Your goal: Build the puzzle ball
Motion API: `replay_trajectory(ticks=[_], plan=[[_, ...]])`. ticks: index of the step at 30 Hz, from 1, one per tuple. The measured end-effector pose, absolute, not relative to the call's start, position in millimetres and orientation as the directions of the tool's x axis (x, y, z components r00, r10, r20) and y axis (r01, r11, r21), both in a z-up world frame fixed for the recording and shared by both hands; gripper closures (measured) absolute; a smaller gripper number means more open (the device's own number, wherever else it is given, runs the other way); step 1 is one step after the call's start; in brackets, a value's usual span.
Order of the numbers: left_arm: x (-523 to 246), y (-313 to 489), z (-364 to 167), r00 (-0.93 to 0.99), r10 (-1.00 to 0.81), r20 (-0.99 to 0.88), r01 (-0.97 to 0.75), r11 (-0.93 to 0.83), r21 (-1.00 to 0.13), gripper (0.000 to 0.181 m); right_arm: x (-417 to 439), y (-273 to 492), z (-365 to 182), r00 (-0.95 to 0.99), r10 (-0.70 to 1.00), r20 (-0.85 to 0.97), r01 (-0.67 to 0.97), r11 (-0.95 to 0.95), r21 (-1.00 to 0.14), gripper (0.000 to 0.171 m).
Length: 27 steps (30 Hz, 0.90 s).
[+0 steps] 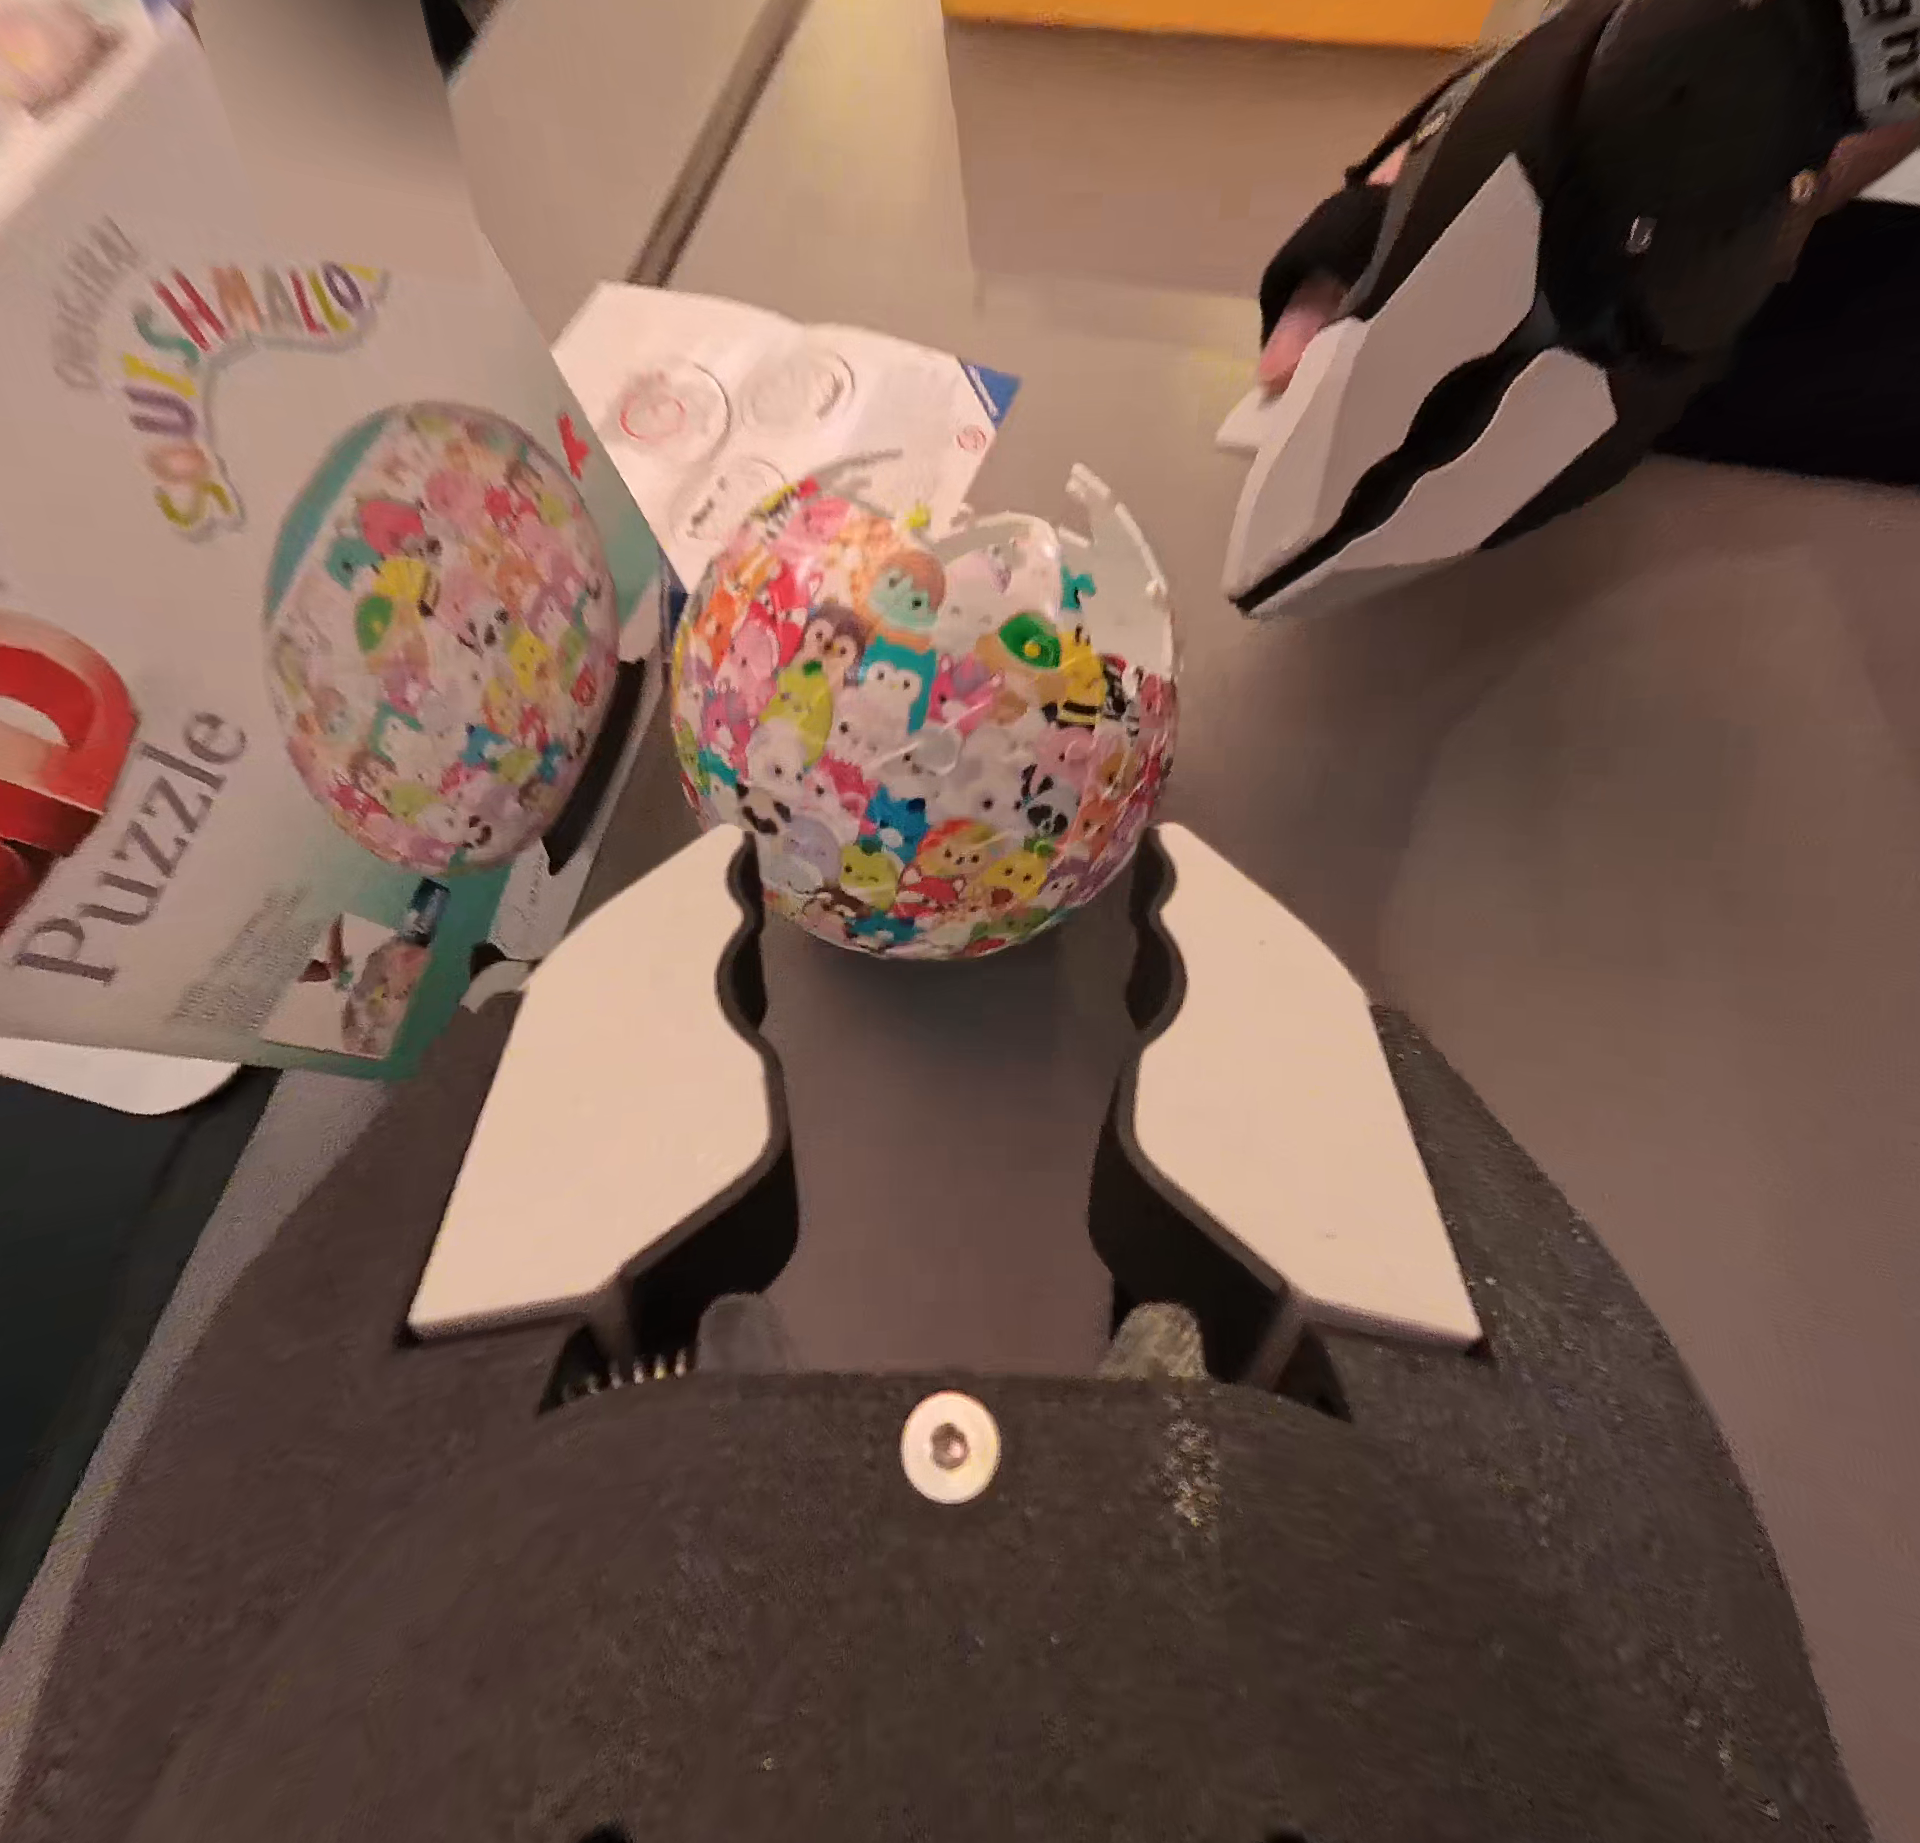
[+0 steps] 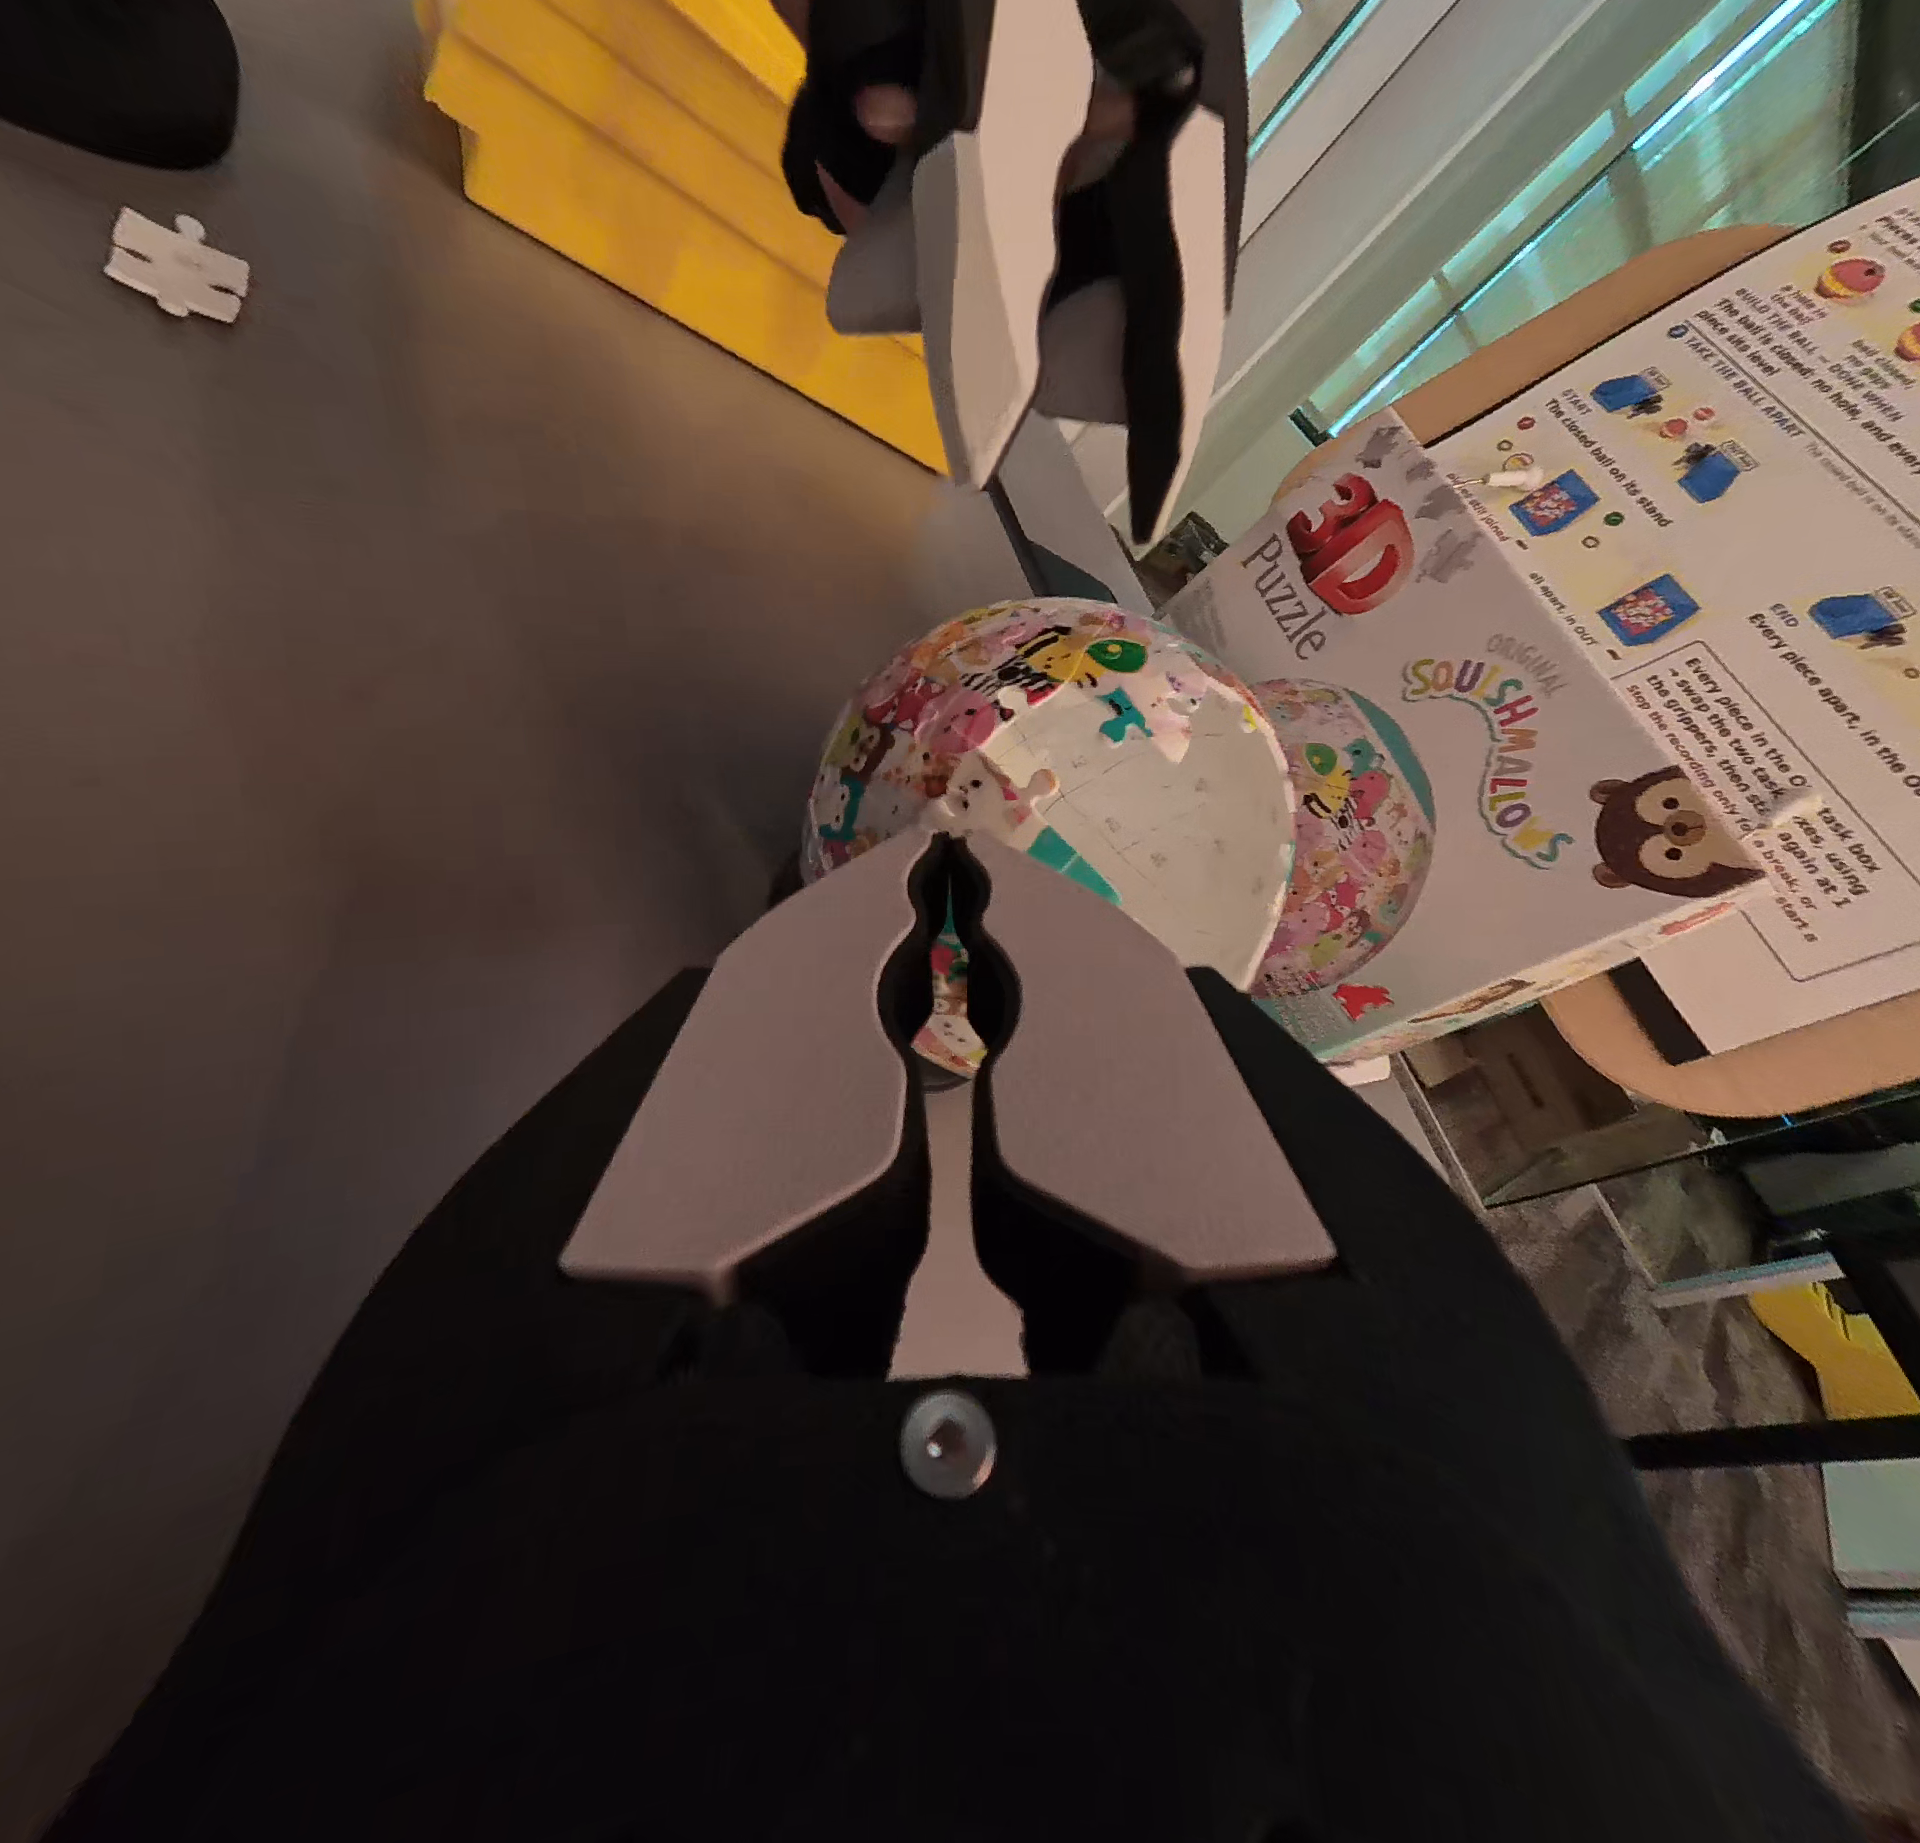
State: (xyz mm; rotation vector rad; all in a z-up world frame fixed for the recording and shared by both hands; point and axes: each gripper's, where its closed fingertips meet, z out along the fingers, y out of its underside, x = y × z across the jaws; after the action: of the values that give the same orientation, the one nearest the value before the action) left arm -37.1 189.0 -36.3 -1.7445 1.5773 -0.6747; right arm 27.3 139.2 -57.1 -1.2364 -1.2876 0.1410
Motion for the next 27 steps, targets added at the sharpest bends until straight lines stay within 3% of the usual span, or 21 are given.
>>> replay_trajectory(ticks=[3,14,18,23,27], plan=[[-35.6,194.8,-45.8,0.113,-0.993,-0.037,-0.654,-0.047,-0.755,0.106,25.9,142.1,-53.6,0.368,0.671,0.644,0.522,0.425,-0.740,0.170],[-25.3,190.1,-46.6,0.064,-0.998,-0.021,-0.641,-0.025,-0.767,0.108,19.8,146.7,-41.7,0.304,0.654,0.693,0.521,0.494,-0.696,0.170],[-27.9,190.0,-47.2,0.070,-0.997,-0.024,-0.640,-0.027,-0.768,0.108,23.0,144.2,-39.6,0.195,0.699,0.688,0.526,0.517,-0.675,0.161],[-34.4,188.1,-48.5,0.073,-0.997,-0.029,-0.655,-0.026,-0.755,0.108,23.3,143.8,-38.5,-0.053,0.882,0.468,0.554,0.416,-0.721,0.150],[-40.9,185.4,-45.4,0.069,-0.996,-0.053,-0.672,-0.007,-0.740,0.107,19.5,136.4,-34.7,-0.256,0.938,0.234,0.636,0.346,-0.690,0.147]])
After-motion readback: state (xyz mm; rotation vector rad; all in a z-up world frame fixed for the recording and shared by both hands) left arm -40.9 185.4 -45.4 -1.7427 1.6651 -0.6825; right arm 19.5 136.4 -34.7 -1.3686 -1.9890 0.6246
